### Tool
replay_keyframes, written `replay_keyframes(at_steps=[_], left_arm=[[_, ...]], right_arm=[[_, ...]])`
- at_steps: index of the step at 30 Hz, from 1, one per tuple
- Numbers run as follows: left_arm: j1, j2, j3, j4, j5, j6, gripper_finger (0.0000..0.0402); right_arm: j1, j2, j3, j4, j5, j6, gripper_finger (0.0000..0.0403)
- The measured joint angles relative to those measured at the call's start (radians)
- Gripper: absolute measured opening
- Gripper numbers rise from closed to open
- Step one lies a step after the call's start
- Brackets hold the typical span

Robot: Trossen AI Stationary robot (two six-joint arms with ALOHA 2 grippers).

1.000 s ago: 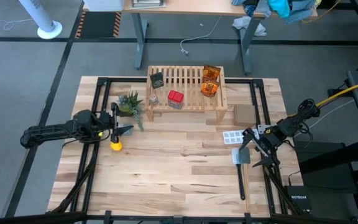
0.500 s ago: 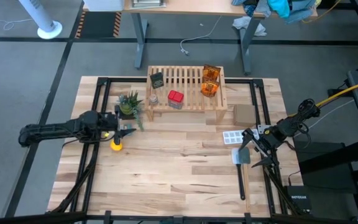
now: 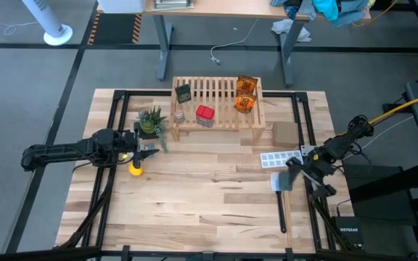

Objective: Shelf spices
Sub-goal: Return to Home Position

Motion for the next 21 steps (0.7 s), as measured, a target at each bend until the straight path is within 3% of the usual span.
replay_keyframes(at_steps=[3, 5, 16, 21], left_arm=[[0.0, -0.002, 0.0, -0.001, 0.0, -0.001, 0.0258], [0.0, -0.001, 0.0, -0.002, 0.0, -0.001, 0.0258], [0.0, -0.001, 0.0, -0.002, 0.0, -0.019, 0.0258], [0.0, -0.001, 0.0, -0.001, 0.0, -0.023, 0.0258]], right_arm=[[0.0, 0.0, 0.001, -0.001, -0.174, -0.025, 0.038], [0.0, 0.0, 0.001, -0.003, -0.232, -0.031, 0.038], [0.0, 0.0, 0.001, -0.025, -0.205, -0.072, 0.038], [0.0, 0.0, -0.019, -0.025, -0.111, -0.081, 0.038]])
